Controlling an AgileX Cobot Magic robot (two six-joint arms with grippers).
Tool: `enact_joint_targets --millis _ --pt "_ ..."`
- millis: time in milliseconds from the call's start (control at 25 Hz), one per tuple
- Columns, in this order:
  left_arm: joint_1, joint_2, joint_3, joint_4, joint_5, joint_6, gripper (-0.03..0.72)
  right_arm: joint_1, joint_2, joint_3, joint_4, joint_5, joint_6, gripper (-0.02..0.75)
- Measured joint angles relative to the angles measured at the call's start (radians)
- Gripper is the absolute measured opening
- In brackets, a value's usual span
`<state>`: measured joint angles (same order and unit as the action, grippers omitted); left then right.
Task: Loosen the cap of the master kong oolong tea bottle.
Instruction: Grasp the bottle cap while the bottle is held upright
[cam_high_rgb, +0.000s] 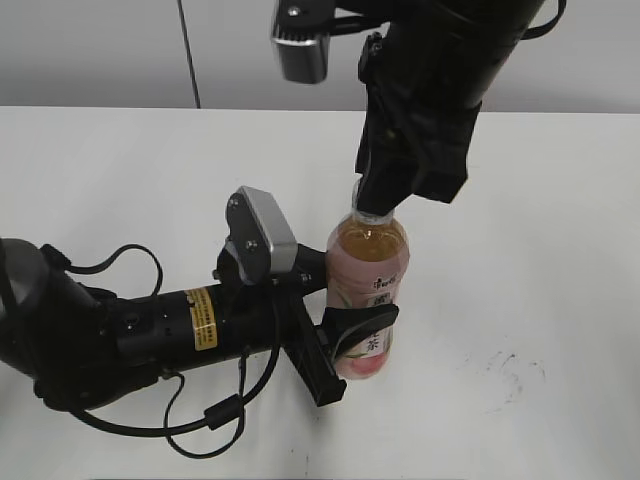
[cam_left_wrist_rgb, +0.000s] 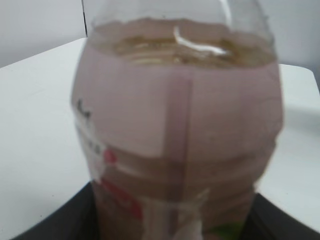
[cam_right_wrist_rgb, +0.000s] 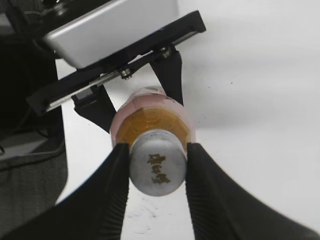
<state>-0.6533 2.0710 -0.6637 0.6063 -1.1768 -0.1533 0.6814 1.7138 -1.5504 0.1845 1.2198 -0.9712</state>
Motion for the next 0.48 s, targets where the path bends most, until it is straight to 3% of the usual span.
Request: enact_joint_targets --millis 160,480 --pt "0.0 0.0 0.0 0.0 0.0 0.0 0.375 0.0 -0.001 0.0 0.001 0.0 -0.175 0.262" --pt "0.0 0.0 0.0 0.0 0.0 0.0 0.375 0.0 0.0 0.0 0.025 -0.001 -0.203 0.305"
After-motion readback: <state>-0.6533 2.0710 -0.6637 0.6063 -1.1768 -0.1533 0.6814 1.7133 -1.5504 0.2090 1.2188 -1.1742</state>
